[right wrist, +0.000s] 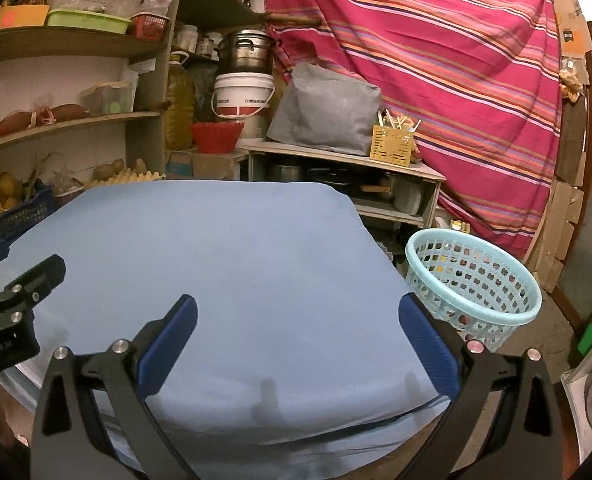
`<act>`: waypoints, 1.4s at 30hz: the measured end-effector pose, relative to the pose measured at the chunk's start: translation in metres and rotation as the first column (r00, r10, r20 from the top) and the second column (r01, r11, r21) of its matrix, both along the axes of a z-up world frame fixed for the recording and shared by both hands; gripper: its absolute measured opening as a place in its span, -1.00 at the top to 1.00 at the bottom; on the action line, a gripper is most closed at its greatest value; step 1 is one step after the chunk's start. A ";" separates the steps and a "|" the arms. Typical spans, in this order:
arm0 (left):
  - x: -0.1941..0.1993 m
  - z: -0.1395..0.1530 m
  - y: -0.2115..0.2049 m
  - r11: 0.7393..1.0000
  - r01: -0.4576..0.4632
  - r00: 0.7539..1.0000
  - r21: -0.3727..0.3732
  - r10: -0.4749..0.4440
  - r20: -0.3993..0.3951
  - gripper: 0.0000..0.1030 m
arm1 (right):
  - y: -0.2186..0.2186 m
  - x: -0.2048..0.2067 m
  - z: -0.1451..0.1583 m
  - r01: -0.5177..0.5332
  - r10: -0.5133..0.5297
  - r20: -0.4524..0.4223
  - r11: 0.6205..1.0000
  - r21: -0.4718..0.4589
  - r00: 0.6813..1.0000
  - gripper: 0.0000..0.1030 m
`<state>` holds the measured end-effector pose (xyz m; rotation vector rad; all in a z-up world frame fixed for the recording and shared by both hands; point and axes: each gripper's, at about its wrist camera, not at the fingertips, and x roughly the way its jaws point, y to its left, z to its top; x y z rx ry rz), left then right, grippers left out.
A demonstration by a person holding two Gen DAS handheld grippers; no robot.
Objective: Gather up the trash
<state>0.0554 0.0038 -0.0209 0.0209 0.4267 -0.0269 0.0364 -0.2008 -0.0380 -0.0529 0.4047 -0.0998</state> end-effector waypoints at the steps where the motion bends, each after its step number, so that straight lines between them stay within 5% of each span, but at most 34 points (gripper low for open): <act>1: 0.000 0.000 -0.001 1.000 0.002 1.000 0.000 -0.002 -0.001 -0.90 | 0.001 0.000 0.000 0.000 0.000 -0.003 1.000 0.000 1.000 -0.91; 42: -0.012 0.002 -0.010 1.000 -0.007 0.998 0.021 0.006 0.056 -0.90 | 0.003 0.002 0.001 0.002 -0.002 0.002 1.000 -0.013 1.000 -0.91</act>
